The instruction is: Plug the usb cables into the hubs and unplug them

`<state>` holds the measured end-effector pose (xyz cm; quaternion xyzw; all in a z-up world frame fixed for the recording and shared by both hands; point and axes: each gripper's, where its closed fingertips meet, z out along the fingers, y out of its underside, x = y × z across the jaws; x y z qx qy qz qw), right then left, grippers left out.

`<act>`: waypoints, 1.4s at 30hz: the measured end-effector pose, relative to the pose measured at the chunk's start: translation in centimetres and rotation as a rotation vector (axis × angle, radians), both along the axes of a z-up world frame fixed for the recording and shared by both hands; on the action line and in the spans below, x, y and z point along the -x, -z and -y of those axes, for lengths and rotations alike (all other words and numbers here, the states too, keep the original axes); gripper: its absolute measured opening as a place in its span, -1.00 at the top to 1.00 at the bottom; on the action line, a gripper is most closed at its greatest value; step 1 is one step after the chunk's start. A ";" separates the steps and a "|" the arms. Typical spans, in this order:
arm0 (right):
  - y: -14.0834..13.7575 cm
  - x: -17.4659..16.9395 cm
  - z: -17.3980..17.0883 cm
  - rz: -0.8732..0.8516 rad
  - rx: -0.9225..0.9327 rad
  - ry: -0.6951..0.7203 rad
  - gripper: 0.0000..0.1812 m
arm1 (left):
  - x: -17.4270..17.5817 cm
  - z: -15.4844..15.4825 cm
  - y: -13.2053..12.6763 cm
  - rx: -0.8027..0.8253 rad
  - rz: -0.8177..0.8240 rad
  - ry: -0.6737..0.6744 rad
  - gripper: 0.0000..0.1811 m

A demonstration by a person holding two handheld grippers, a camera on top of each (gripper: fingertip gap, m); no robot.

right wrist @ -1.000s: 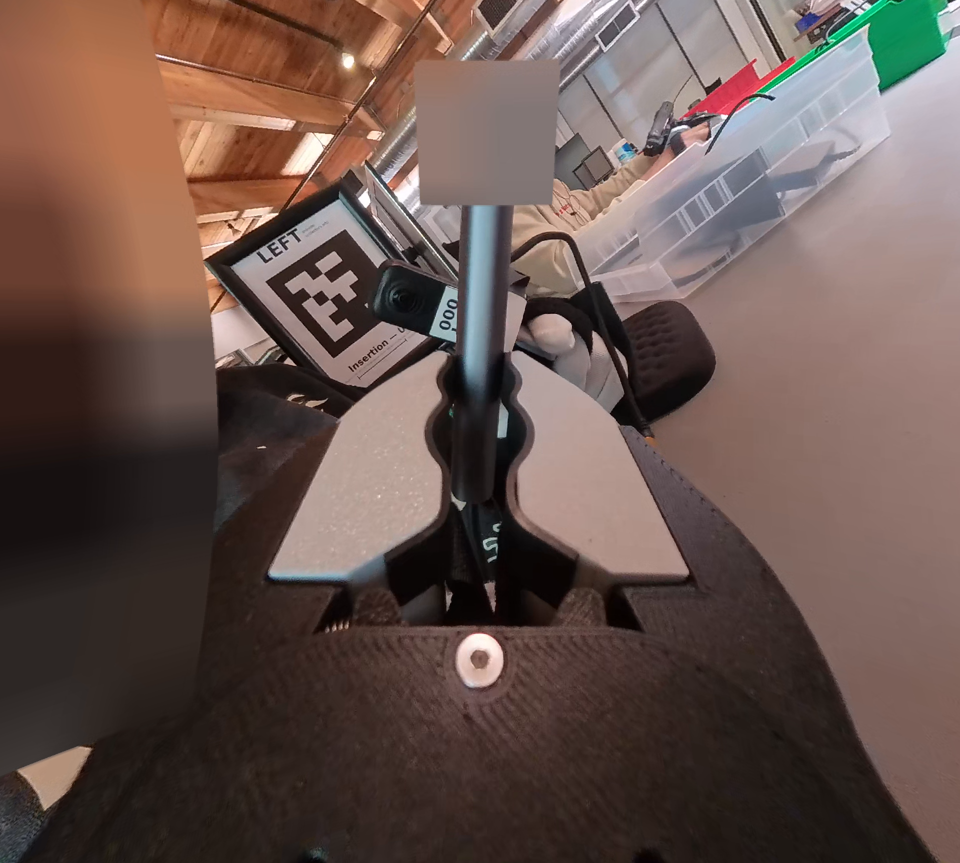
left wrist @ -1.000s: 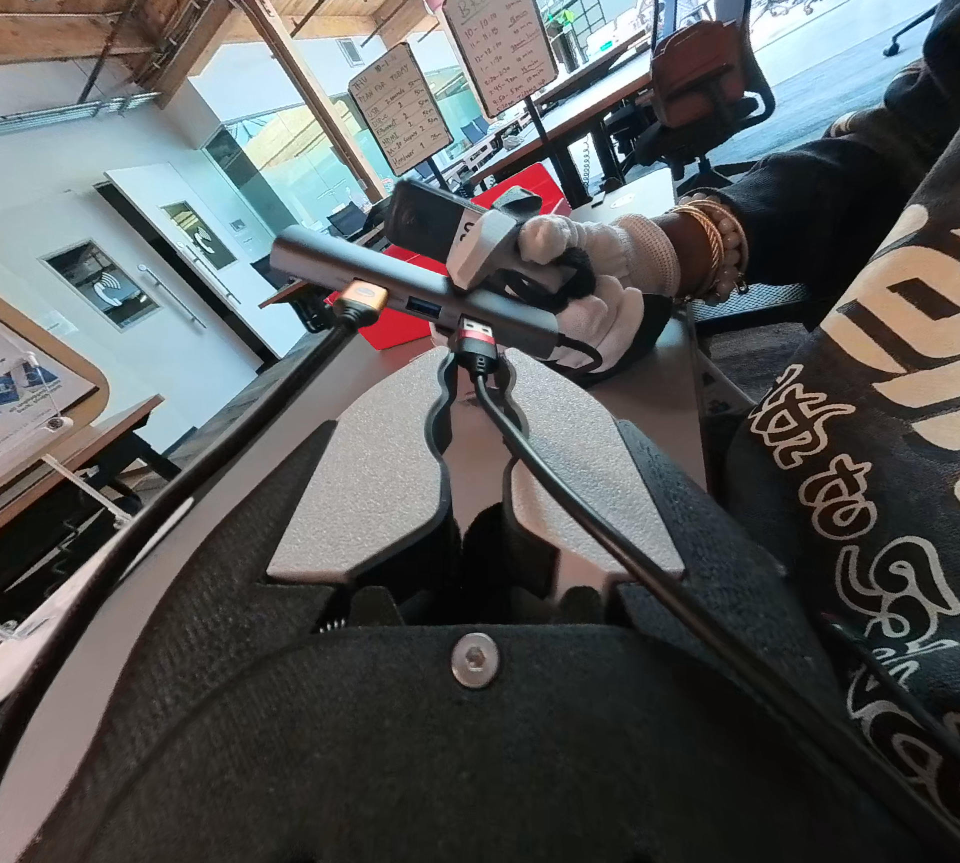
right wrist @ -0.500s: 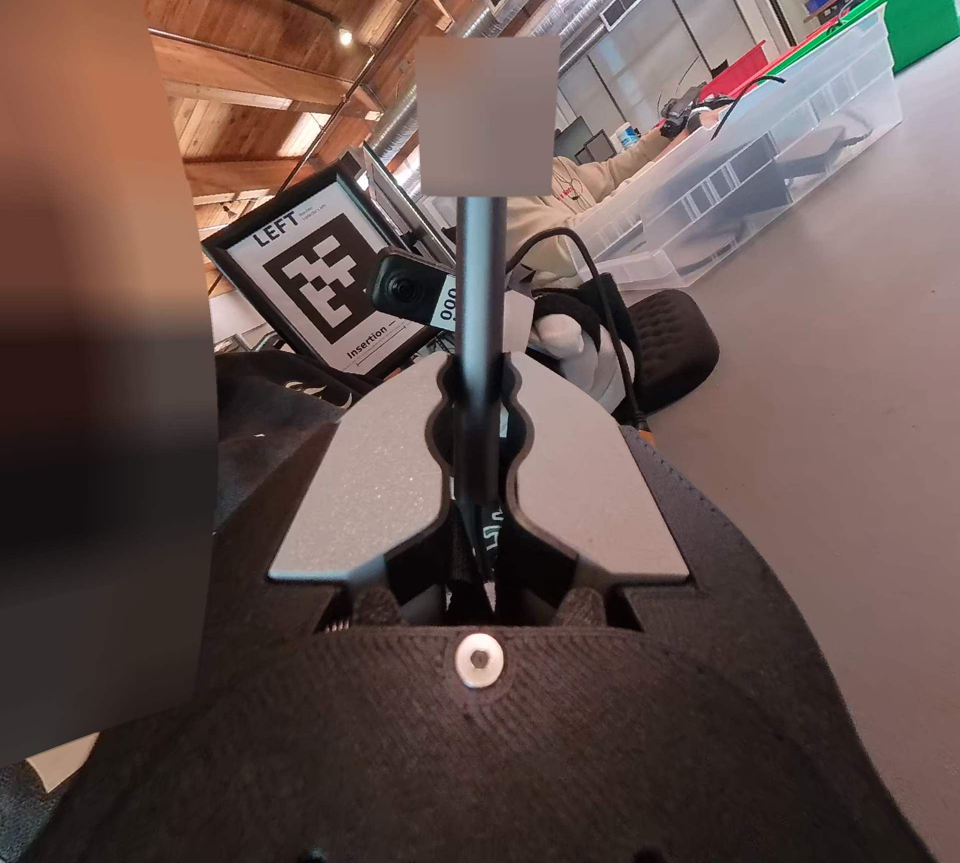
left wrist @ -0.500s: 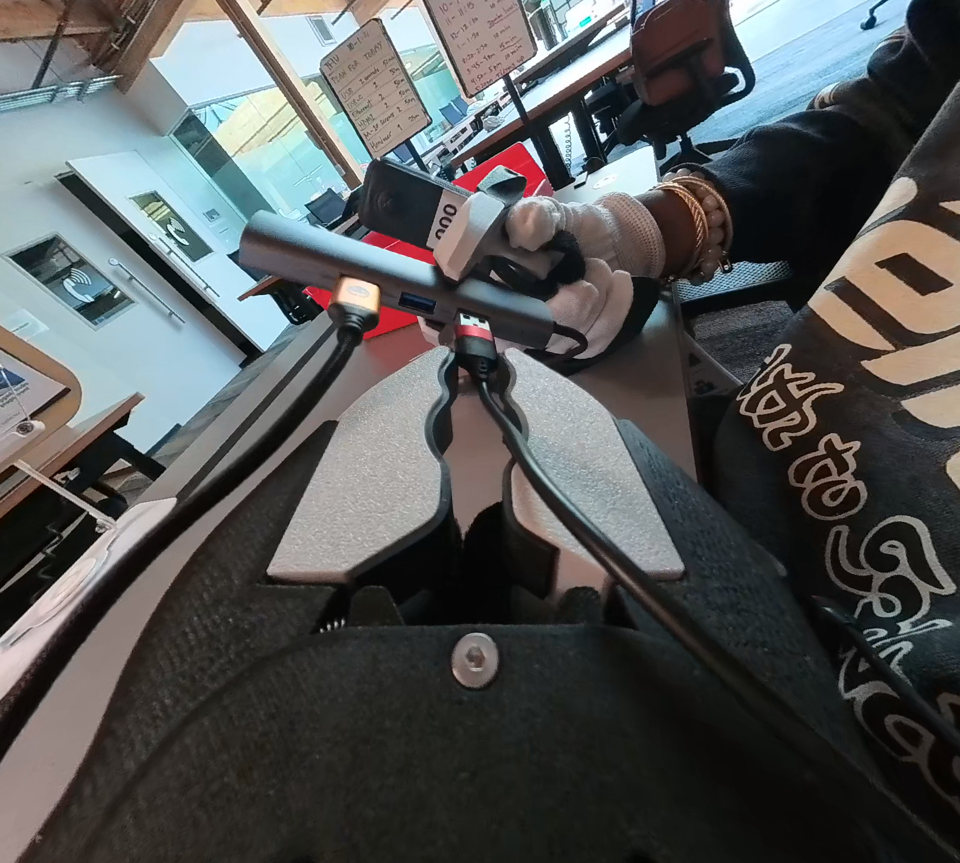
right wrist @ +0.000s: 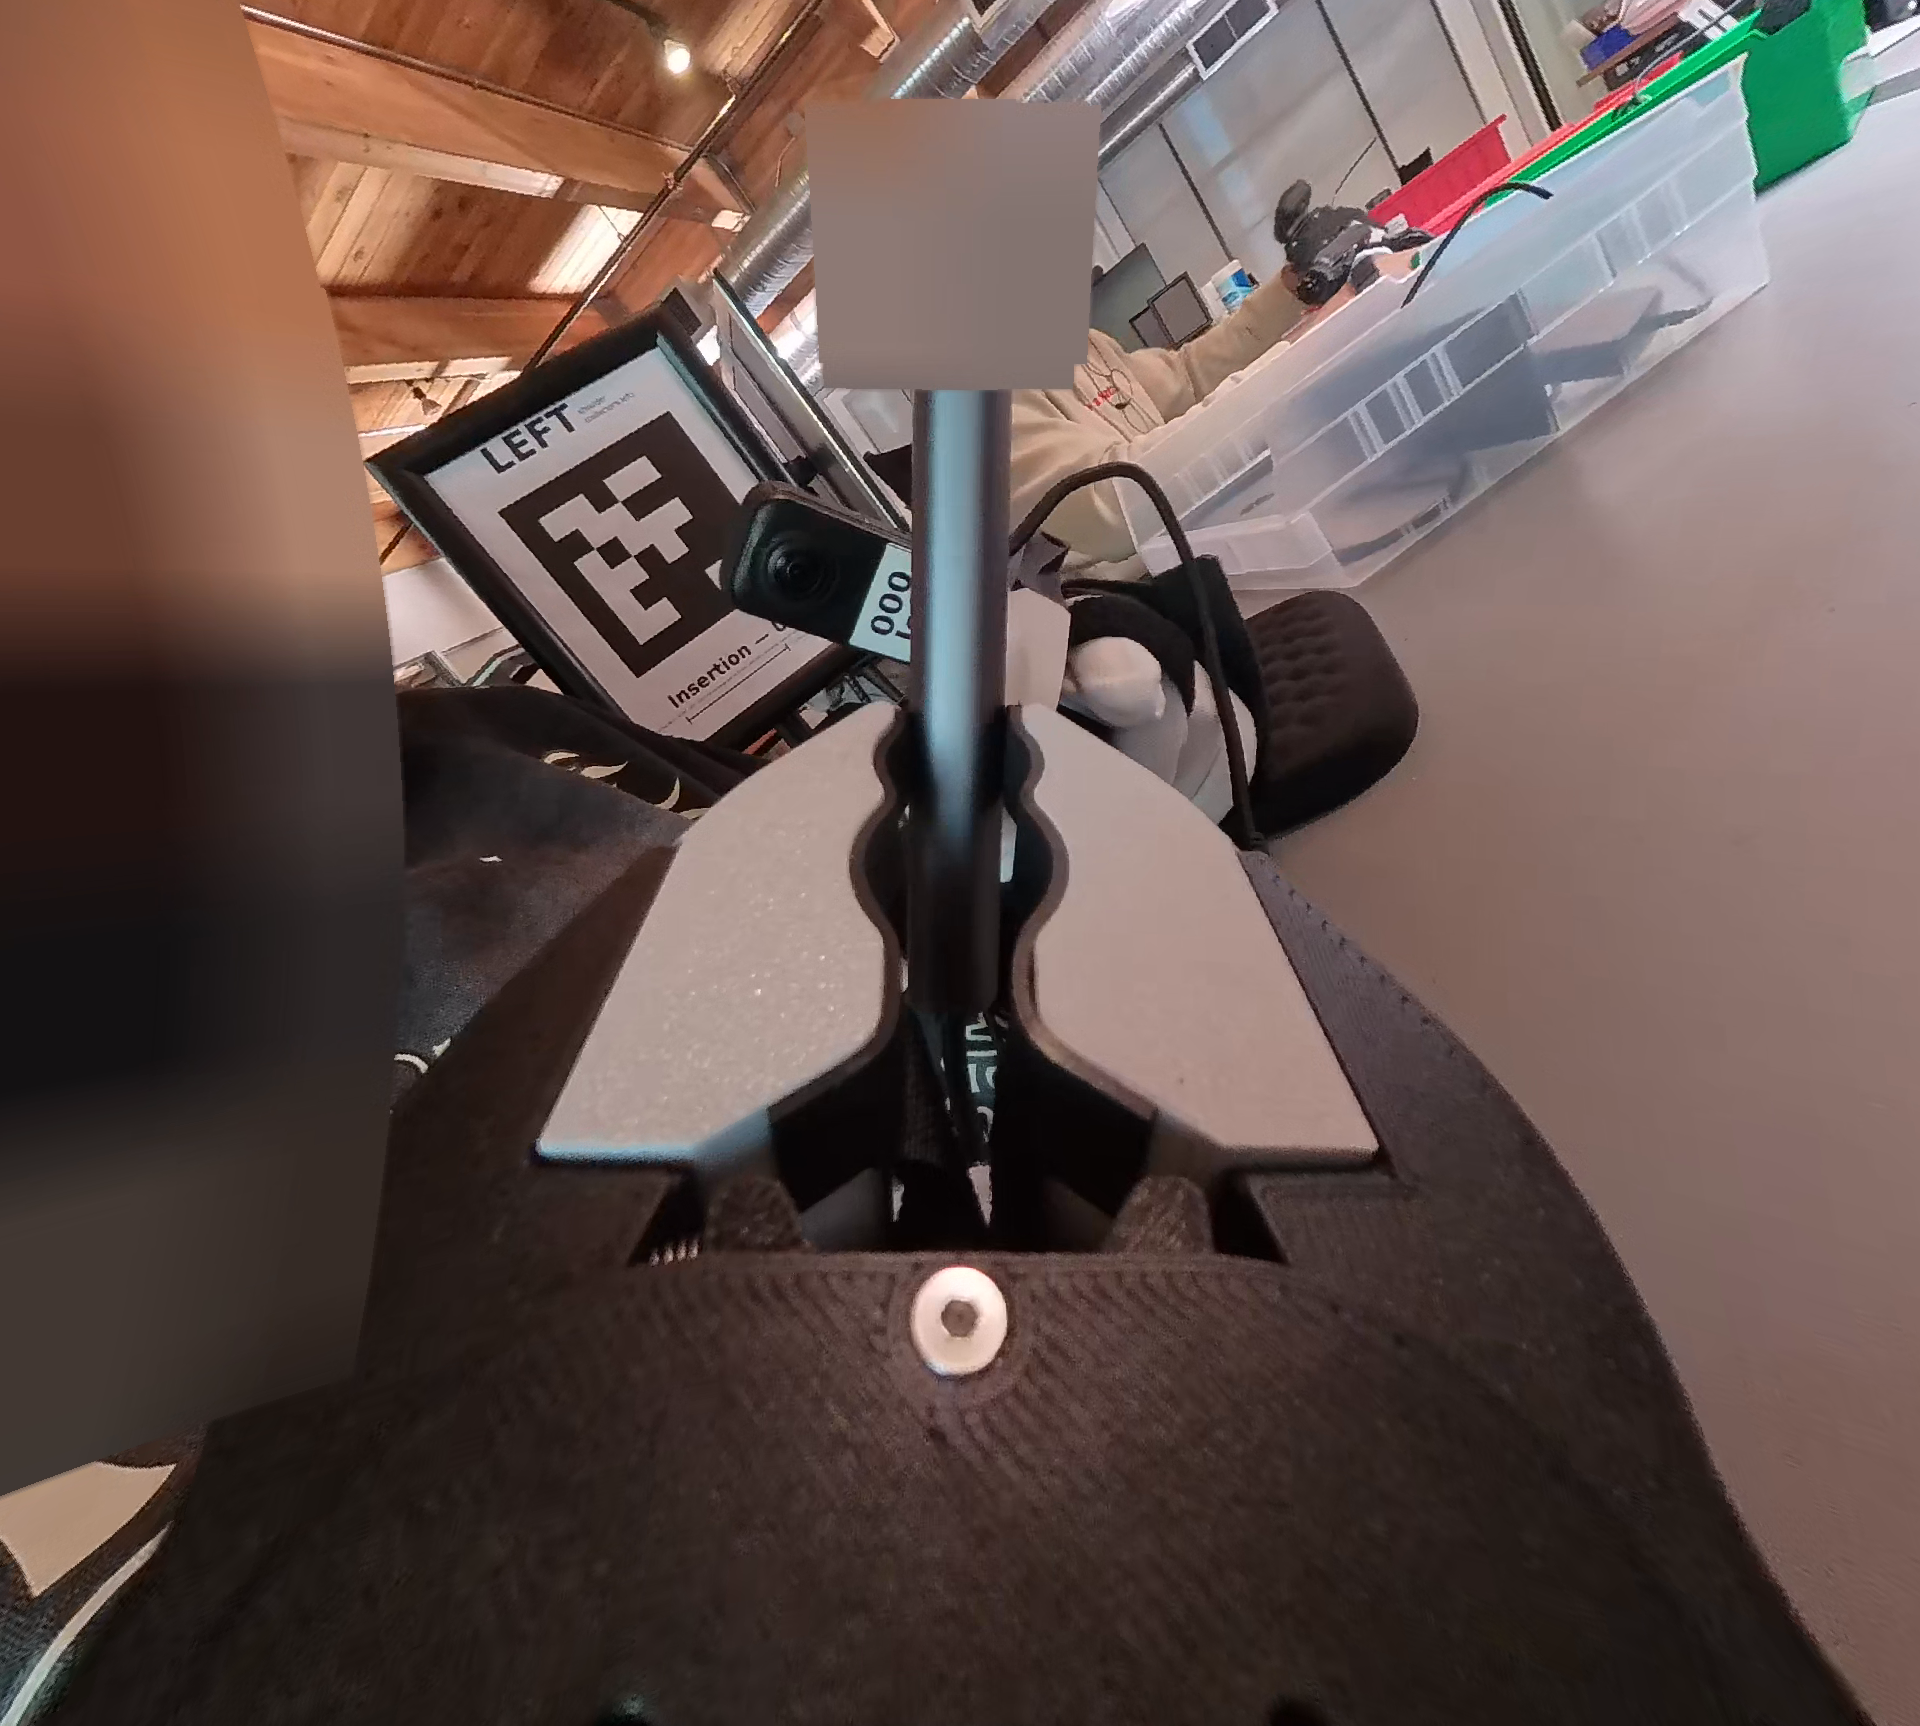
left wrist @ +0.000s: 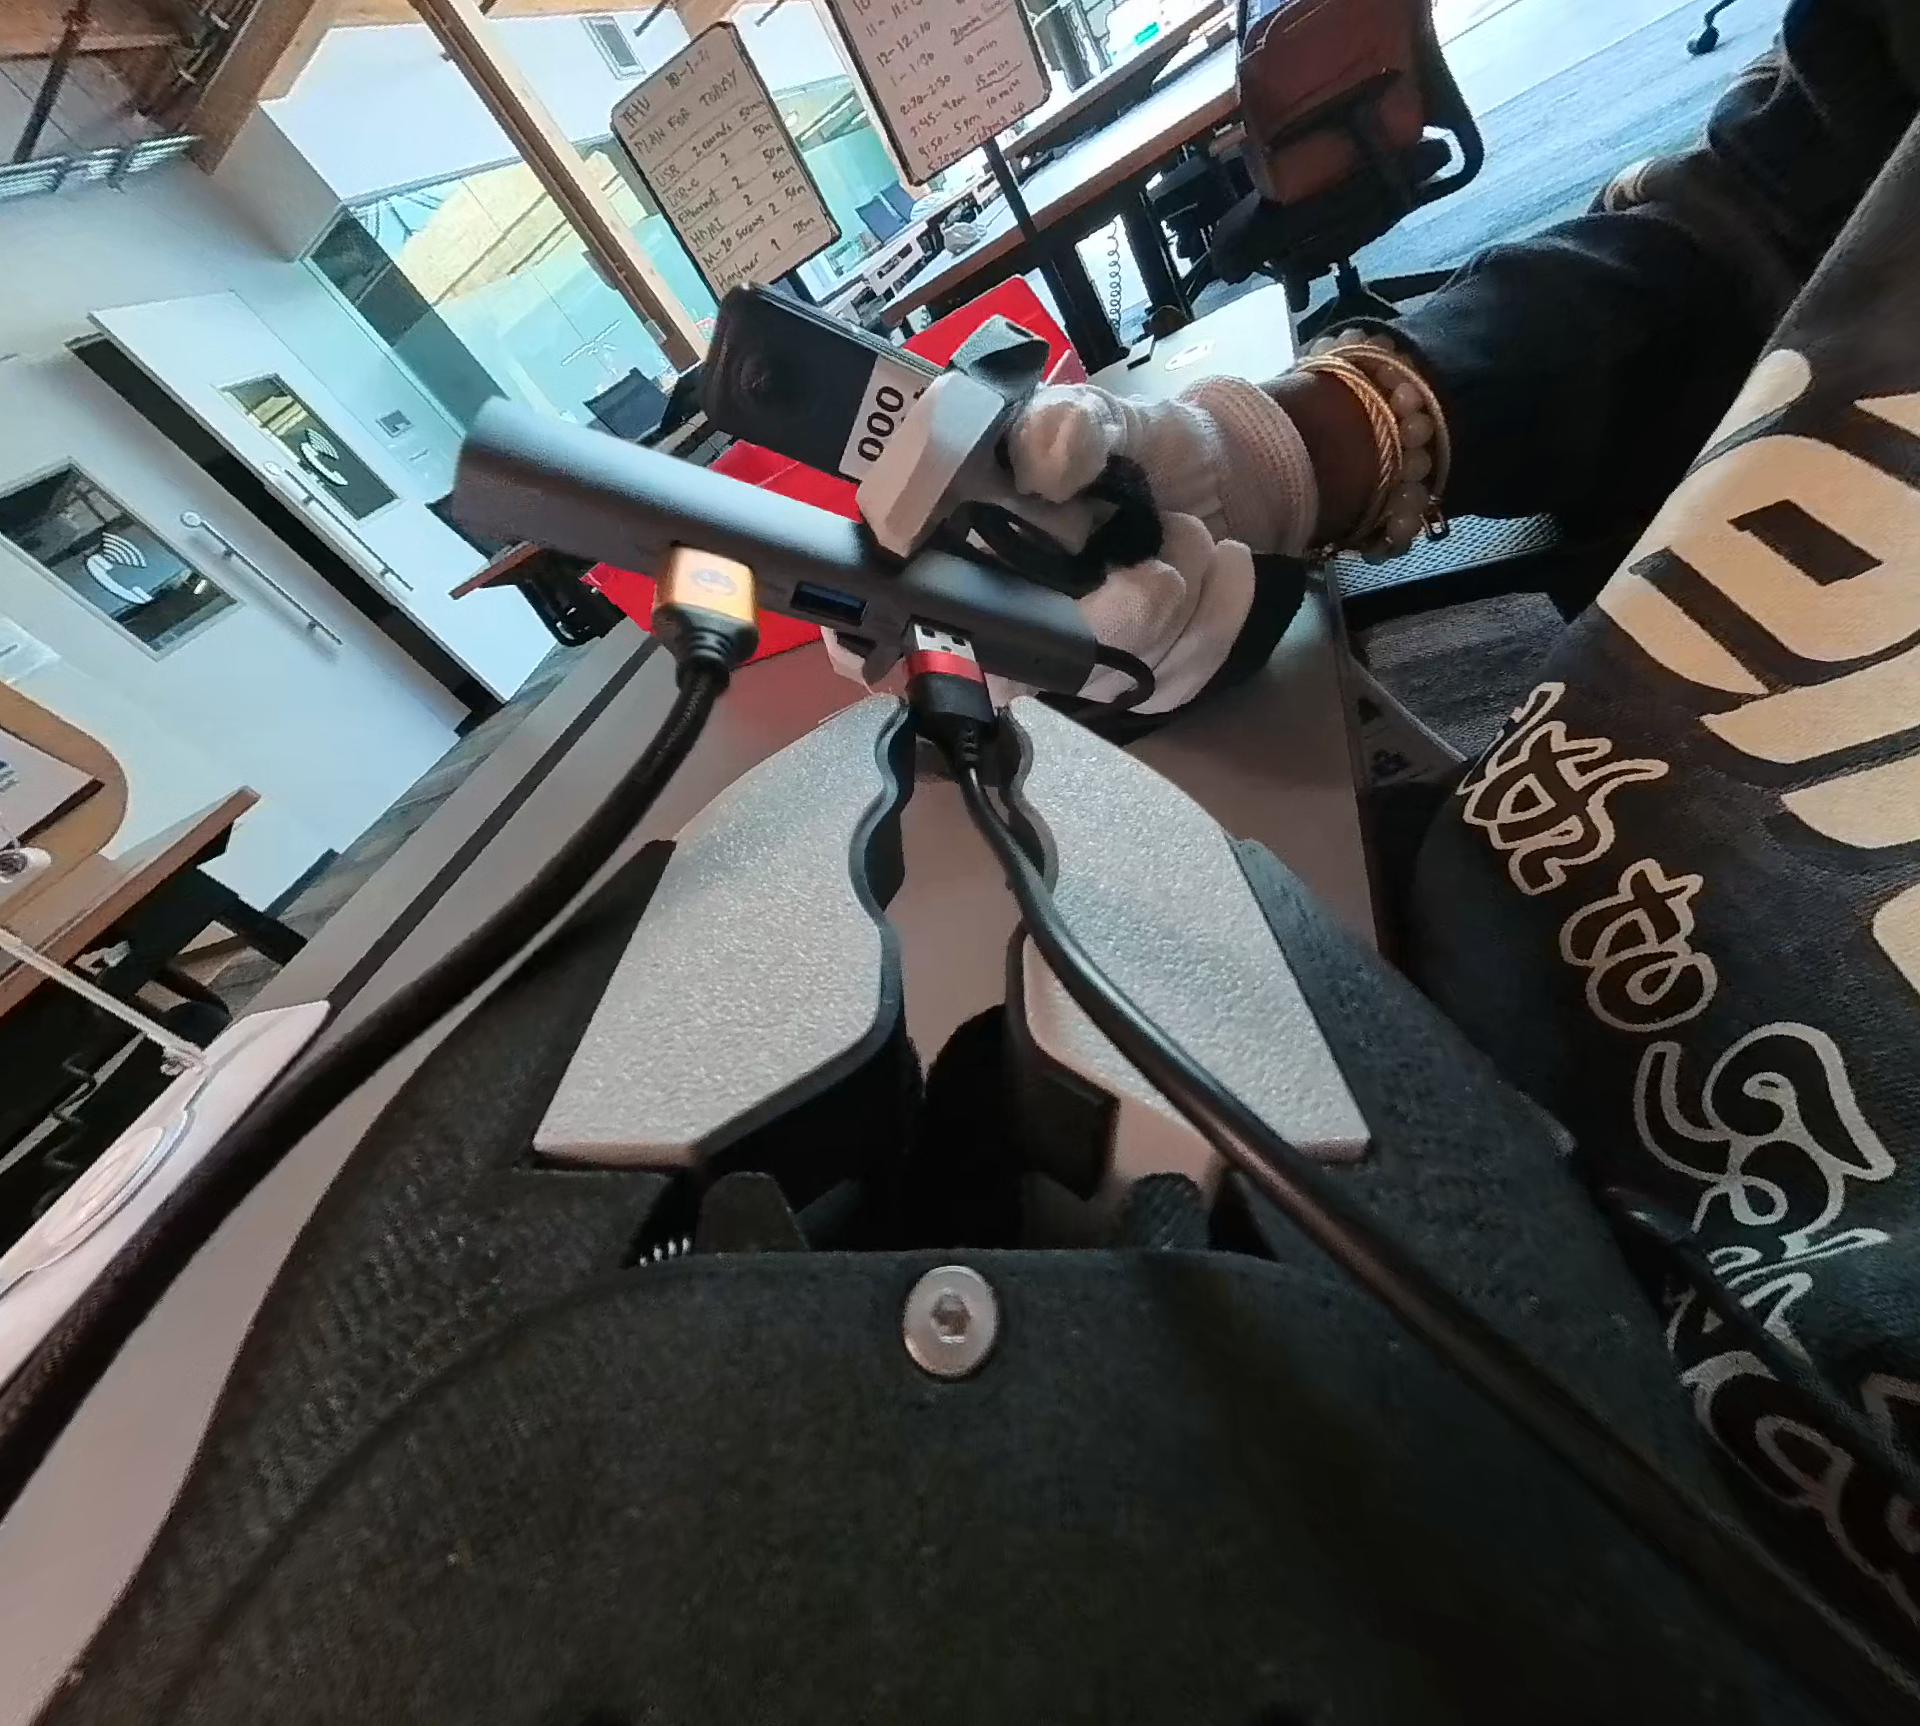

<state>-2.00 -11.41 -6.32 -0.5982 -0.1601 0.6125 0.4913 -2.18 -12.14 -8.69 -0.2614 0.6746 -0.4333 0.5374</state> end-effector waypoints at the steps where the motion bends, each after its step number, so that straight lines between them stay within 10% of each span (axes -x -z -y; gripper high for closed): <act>1: 0.0 0.0 0.0 -0.002 0.000 0.001 0.82 | 0.0 0.0 0.0 -0.001 0.002 -0.003 0.85; 42: 0.3 0.1 -0.6 -0.057 0.083 0.027 0.82 | 0.0 -0.5 -0.1 0.038 -0.016 -0.013 0.85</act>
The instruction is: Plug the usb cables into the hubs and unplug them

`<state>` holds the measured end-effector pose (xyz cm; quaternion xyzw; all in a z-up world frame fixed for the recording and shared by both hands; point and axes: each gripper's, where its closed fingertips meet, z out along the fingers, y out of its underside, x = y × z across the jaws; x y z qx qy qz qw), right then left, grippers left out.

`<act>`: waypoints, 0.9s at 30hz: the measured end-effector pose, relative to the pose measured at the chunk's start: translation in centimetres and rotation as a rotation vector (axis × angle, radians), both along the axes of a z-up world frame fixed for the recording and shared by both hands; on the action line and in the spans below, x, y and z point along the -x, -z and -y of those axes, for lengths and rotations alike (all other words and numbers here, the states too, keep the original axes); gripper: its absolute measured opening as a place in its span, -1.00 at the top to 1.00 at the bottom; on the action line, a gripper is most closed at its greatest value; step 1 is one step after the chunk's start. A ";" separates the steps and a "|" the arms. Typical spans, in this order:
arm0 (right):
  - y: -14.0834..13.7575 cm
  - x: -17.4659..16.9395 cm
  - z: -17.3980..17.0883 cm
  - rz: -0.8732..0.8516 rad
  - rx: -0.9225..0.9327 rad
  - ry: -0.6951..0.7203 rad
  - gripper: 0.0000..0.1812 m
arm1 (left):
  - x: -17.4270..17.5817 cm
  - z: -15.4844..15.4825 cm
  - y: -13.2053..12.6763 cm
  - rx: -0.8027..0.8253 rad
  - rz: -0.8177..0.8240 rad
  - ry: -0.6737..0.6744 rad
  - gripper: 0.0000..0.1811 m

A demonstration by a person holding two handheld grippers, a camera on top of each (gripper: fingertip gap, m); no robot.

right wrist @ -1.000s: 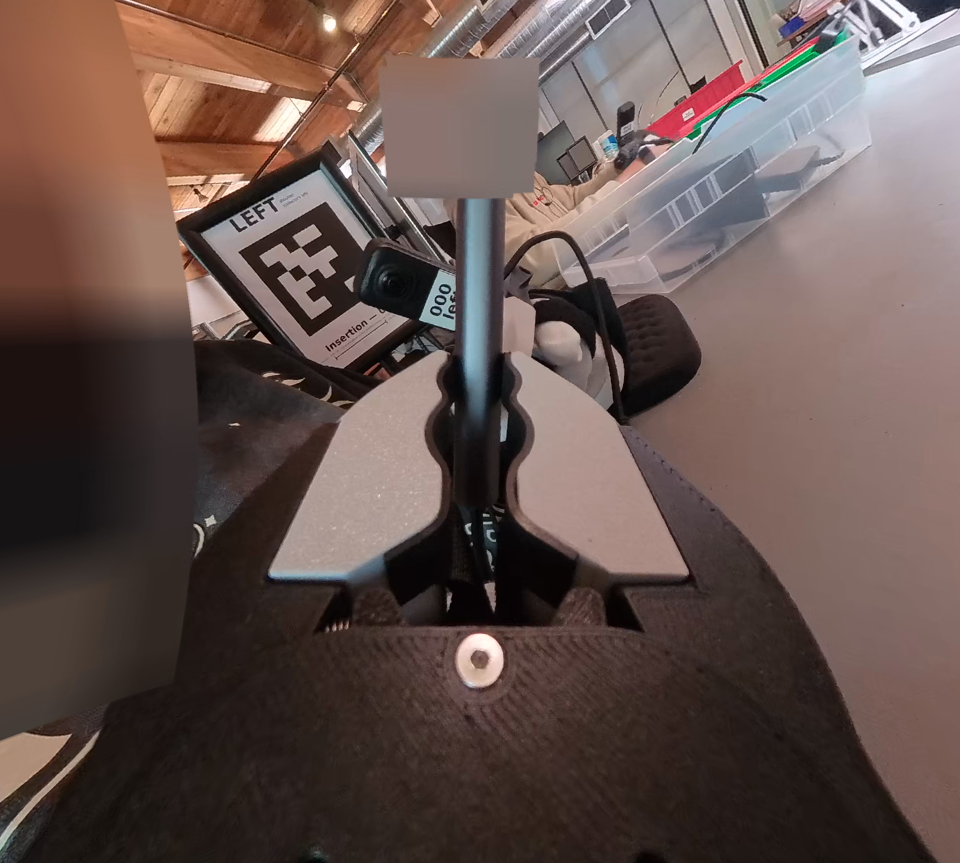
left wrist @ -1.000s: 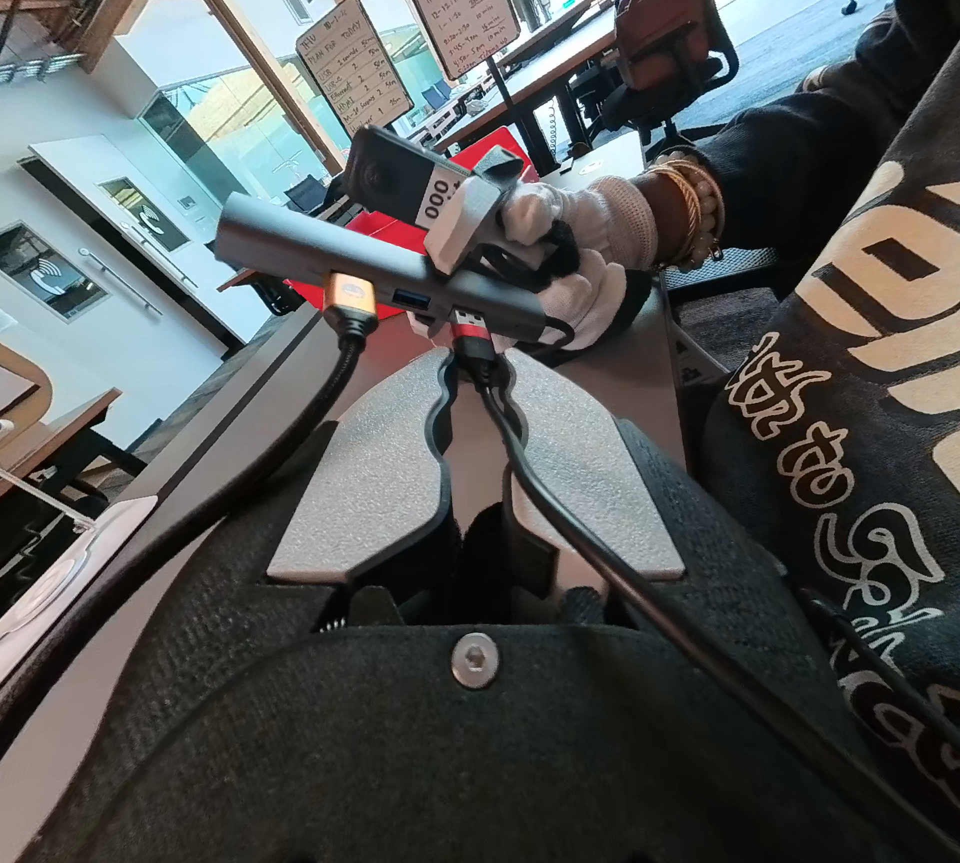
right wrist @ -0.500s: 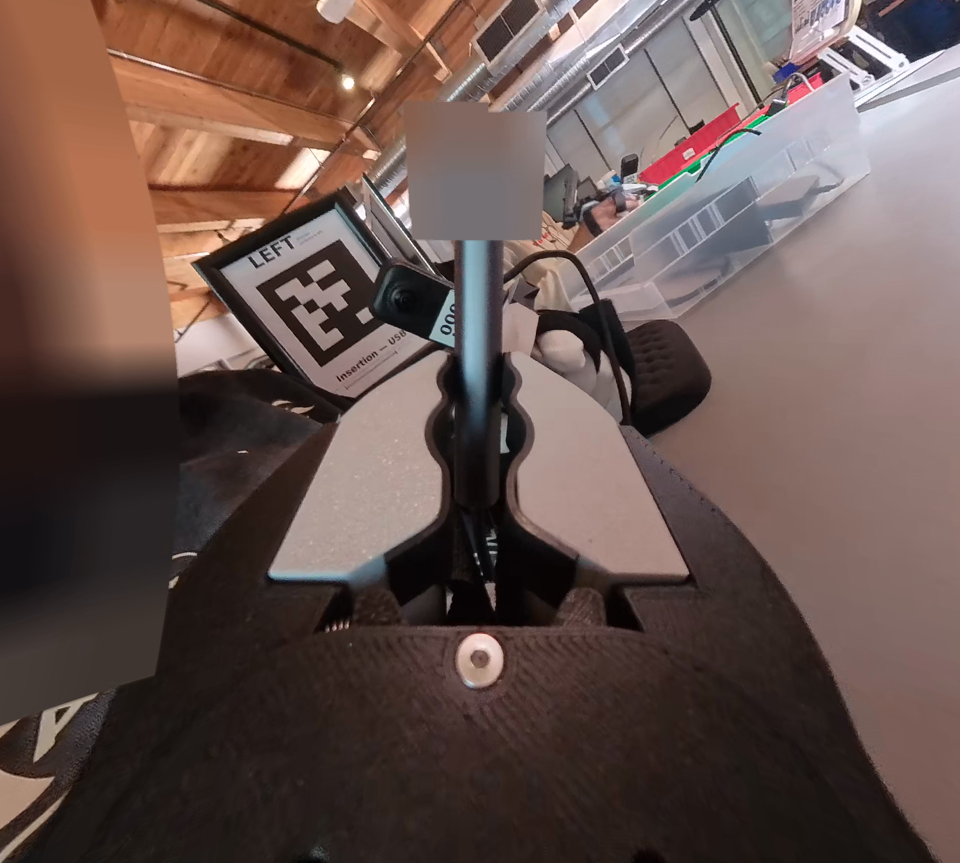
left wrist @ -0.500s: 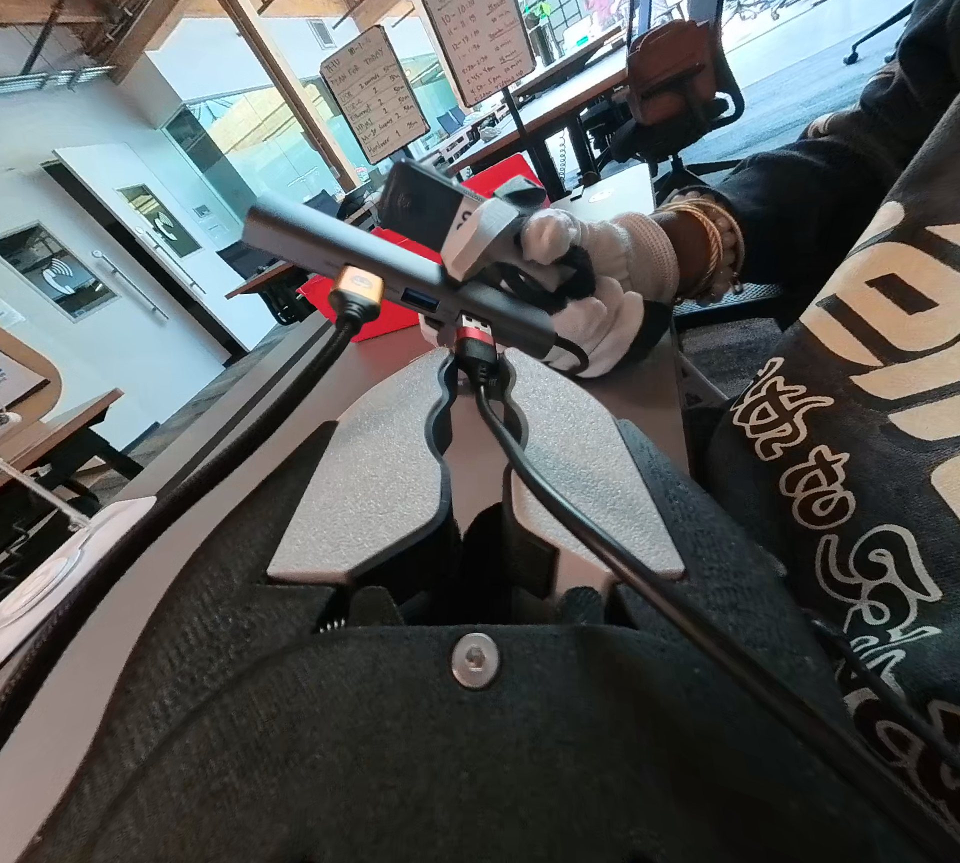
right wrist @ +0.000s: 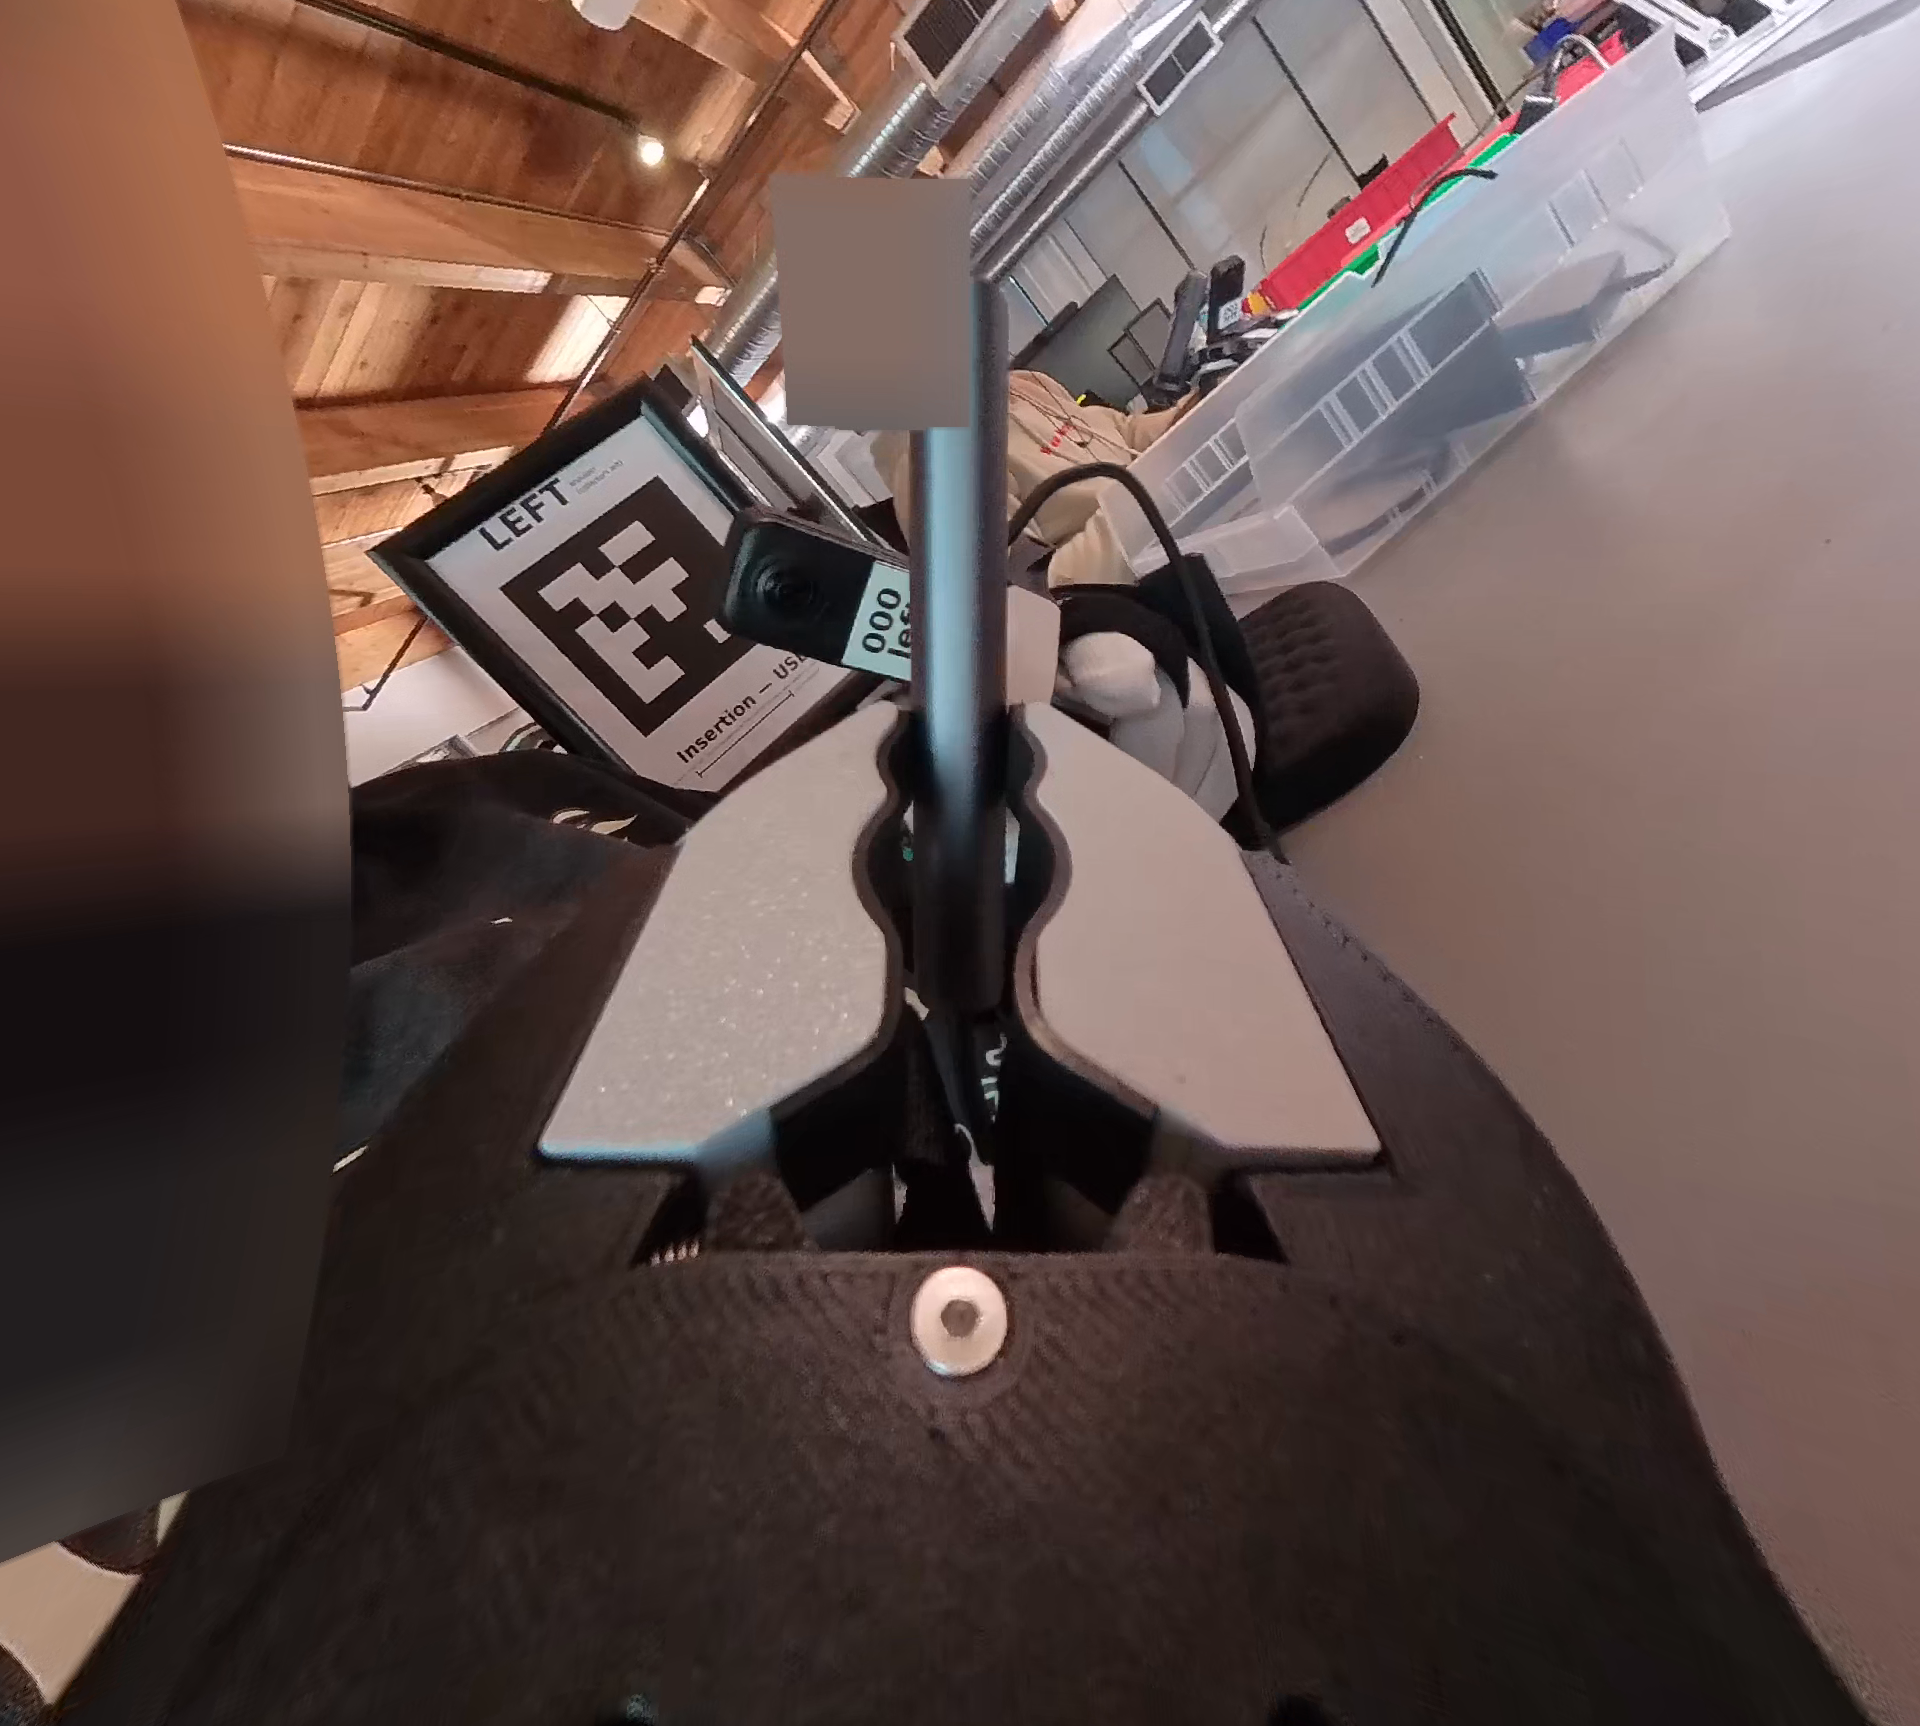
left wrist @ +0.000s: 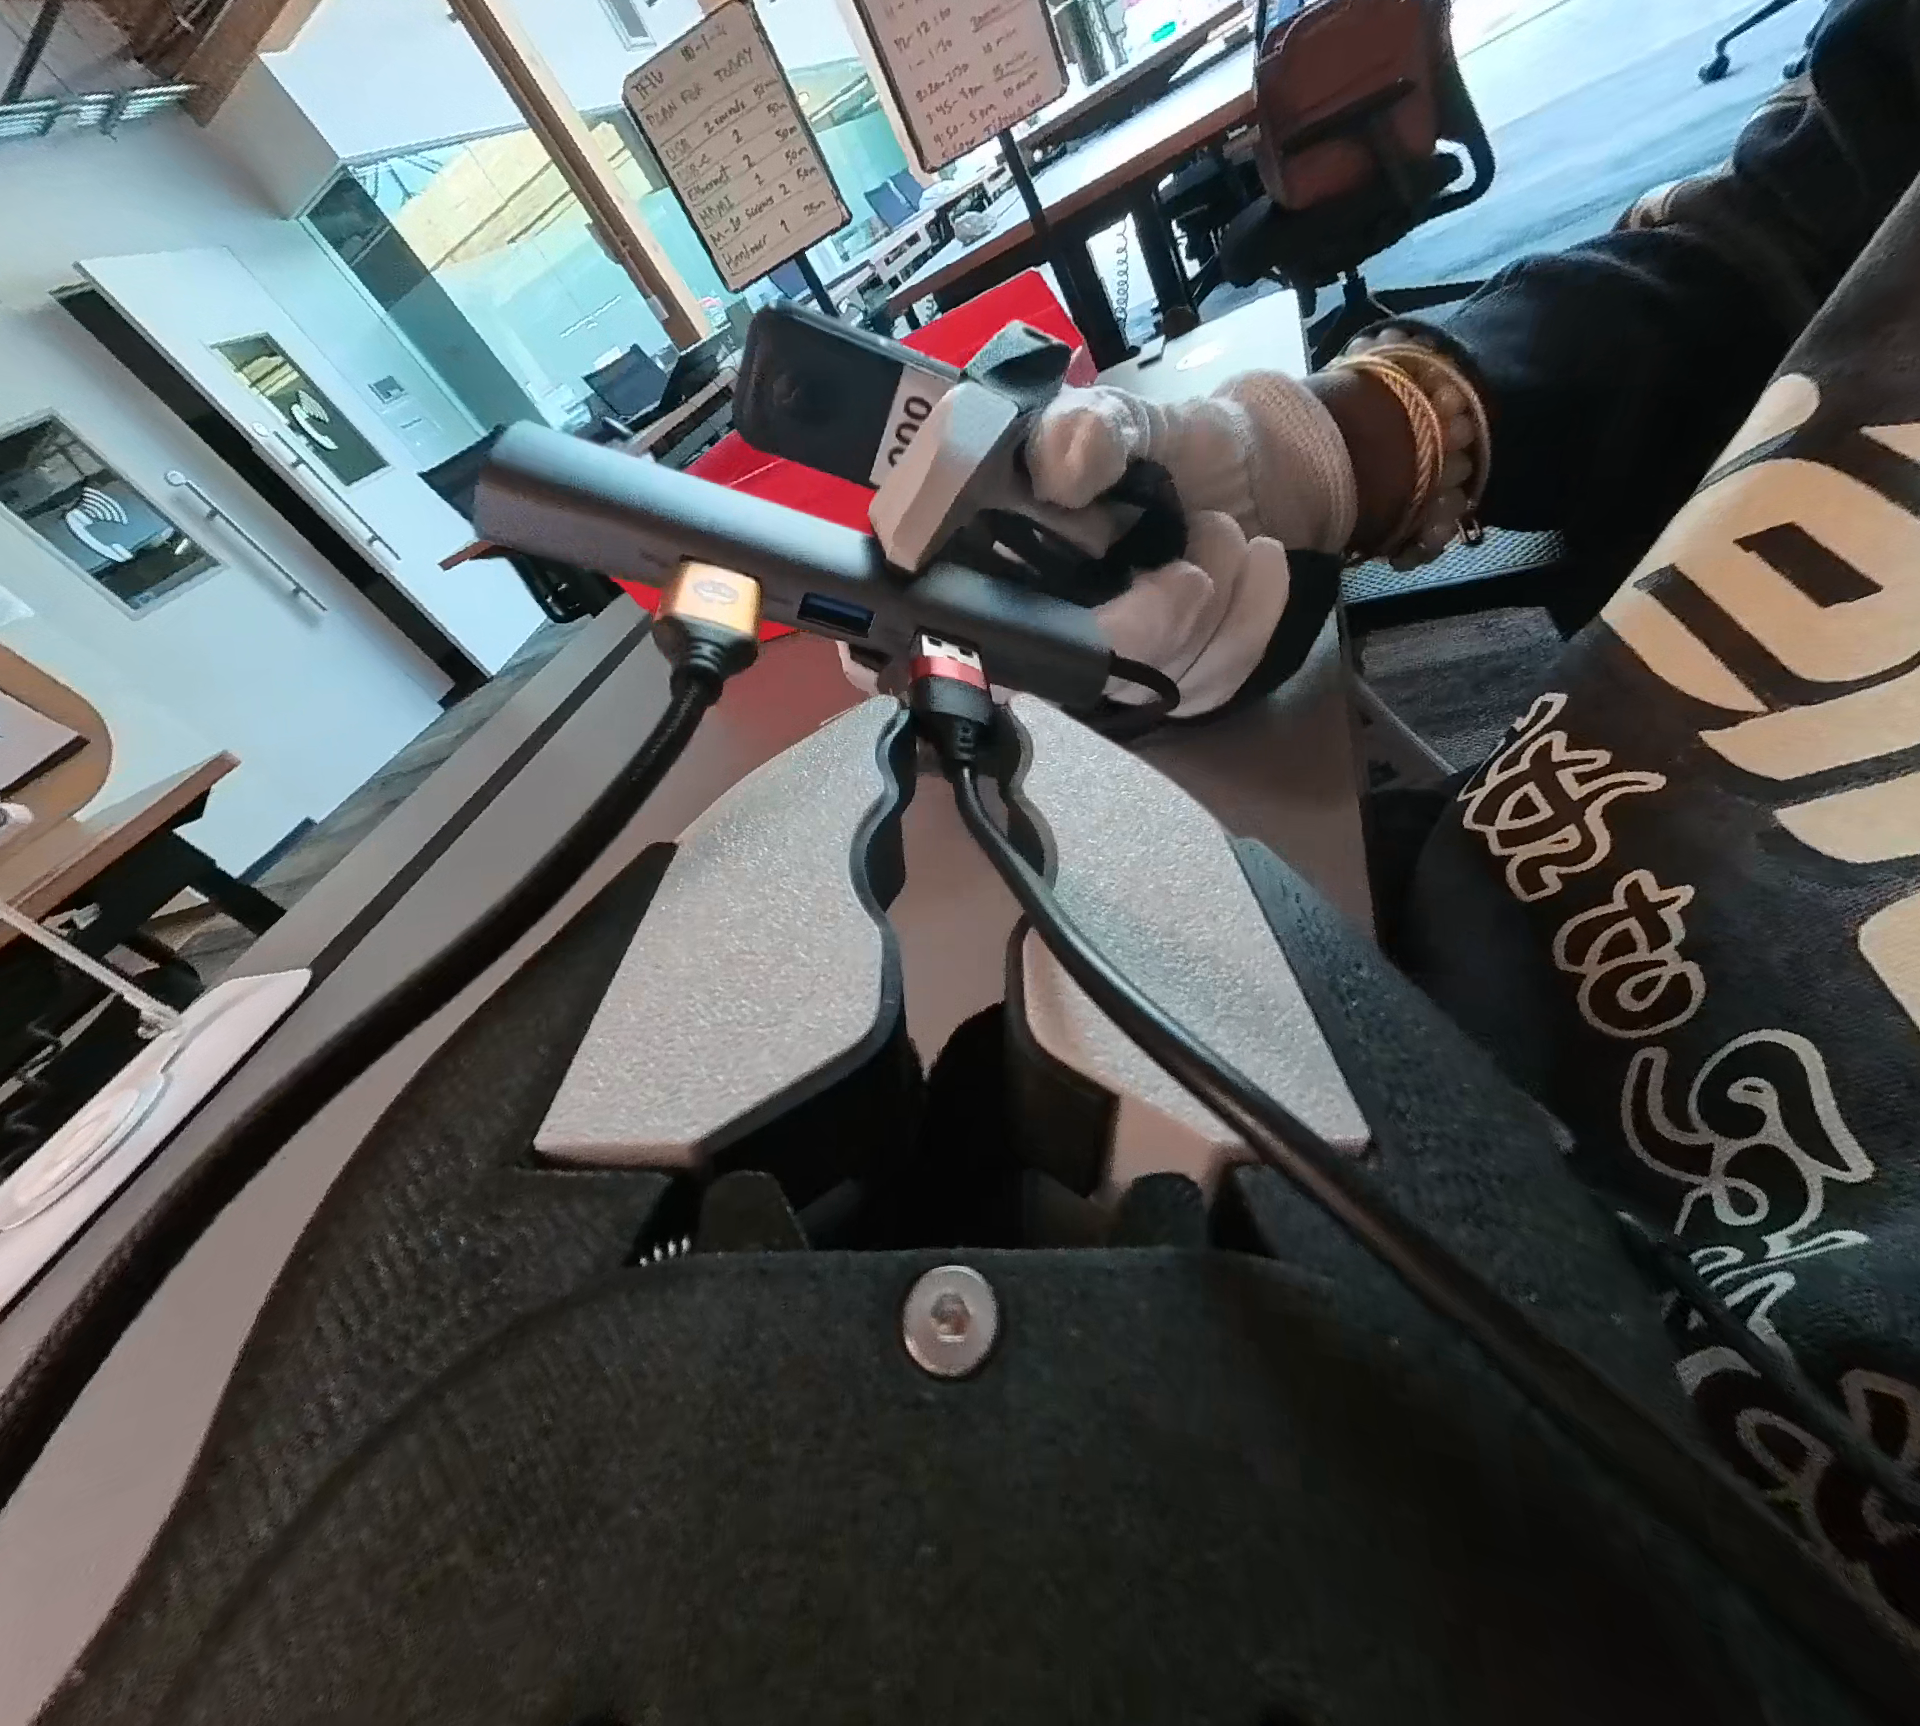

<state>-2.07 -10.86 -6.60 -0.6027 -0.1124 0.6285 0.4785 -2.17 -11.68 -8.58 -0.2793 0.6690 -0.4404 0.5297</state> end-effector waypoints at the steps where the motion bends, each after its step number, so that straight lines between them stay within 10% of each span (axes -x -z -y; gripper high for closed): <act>1: 0.0 0.0 0.0 0.005 0.001 0.001 0.82 | 0.0 0.0 0.0 -0.001 0.000 -0.001 0.85; 27: 1.4 0.7 1.4 0.233 0.001 -0.070 0.81 | 0.2 1.0 0.3 0.035 -0.039 0.081 0.86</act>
